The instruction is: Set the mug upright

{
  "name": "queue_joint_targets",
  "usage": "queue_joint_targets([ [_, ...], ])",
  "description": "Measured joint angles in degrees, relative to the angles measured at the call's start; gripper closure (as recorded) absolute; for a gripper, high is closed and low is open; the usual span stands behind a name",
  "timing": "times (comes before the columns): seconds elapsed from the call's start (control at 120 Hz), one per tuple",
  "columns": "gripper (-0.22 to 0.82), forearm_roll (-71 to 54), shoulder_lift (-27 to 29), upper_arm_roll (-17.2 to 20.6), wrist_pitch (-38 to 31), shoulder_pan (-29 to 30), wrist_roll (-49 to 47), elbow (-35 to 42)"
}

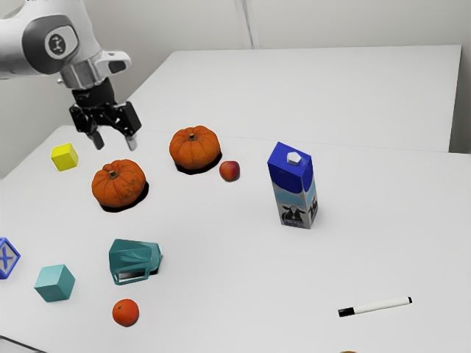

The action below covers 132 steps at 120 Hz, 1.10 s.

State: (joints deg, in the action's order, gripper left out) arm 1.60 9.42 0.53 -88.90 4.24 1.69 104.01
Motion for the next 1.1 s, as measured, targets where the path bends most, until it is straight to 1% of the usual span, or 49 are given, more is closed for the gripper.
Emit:
queue_joint_targets([
  [0.167, 0.02, 3.95, 2.47, -0.81, -4.30, 4.74, 2.05, 8.77],
  [0.3, 0.02, 6.76, 2.93, -2.75, -8.22, 6.00, 4.43, 13.94],
  [0.525, 0.02, 9.93, 2.98, -3.71, -13.46, 8.47, 8.33, 20.22],
  [0.65, 0.02, 11.99, 2.98, -5.66, -16.79, 9.15, 10.86, 24.60],
  [0.842, 0.02, 15.17, 2.71, -7.87, -21.27, 9.22, 15.03, 28.55],
  [1.1, 0.02, 20.52, 1.07, -8.79, -26.37, 10.46, 21.04, 32.15],
])
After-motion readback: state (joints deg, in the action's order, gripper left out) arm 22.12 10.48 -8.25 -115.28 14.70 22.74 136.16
